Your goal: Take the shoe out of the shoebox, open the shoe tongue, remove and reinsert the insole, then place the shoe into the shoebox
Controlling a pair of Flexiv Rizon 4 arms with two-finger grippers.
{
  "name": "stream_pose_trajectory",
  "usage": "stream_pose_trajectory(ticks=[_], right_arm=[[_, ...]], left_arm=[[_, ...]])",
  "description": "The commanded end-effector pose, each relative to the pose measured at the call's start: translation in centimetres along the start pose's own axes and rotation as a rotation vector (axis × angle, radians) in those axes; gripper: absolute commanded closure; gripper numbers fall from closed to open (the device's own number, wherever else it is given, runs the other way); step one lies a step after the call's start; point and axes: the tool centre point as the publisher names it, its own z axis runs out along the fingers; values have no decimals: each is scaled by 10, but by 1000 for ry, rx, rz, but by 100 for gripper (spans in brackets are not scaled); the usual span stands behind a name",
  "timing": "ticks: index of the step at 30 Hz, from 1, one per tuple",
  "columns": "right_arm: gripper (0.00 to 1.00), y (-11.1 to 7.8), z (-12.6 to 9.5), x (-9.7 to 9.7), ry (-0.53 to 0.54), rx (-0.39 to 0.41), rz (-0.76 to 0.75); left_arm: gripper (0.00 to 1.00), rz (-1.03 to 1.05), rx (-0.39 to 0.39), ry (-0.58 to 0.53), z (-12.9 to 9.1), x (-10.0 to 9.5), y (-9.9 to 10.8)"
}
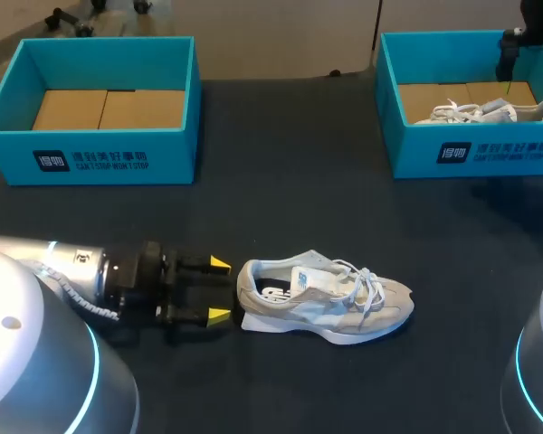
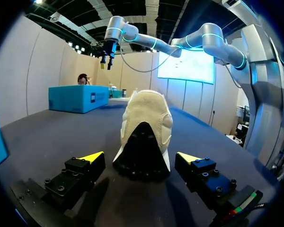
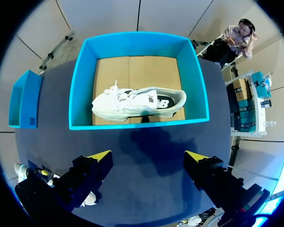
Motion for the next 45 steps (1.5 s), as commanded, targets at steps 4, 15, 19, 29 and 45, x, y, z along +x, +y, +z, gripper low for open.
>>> stream_pose_trajectory(ticks=[4,15,19,29,45], right_arm=[[0,0,0,0,0,-1,1],[0,0,0,0,0,-1,1],[0,0,0,0,0,-1,1],[0,0,0,0,0,-1,1],[0,0,0,0,0,-1,1]], left_arm=[[0,-3,-8,9,15,-3,1],[0,4,-19,36,28,-4,2],[0,5,-21,47,33,-3,3],[0,15,-26,79,44,-1,-1],[0,15,-29,93,52,3,-1]])
